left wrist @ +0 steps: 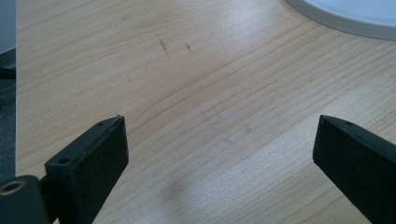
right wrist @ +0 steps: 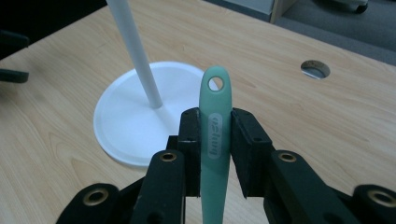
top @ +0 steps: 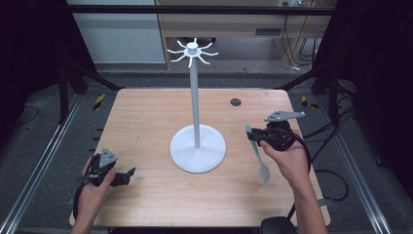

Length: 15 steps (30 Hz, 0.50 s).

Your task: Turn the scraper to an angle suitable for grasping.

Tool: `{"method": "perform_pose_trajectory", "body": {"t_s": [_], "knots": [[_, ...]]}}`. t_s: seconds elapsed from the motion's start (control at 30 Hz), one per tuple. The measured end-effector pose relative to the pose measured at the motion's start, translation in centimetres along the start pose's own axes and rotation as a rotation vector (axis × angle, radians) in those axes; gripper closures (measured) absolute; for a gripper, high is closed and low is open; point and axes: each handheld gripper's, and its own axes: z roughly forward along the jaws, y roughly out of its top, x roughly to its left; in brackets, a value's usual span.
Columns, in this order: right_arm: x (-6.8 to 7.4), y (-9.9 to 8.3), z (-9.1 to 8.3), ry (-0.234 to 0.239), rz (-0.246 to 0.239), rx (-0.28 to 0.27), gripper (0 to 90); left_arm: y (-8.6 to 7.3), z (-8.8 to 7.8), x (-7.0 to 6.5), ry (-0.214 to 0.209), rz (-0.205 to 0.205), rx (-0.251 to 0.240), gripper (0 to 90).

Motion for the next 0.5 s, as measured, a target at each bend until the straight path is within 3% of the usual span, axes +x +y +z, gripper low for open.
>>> {"method": "perform_pose_trajectory", "body": {"t_s": [0.5], "knots": [[0.7, 1.9, -1.6, 0.017, 0.012, -0.161, 74.6, 0.0, 0.0, -0.1, -0.001, 0.005, 0.003, 3.2]]}}
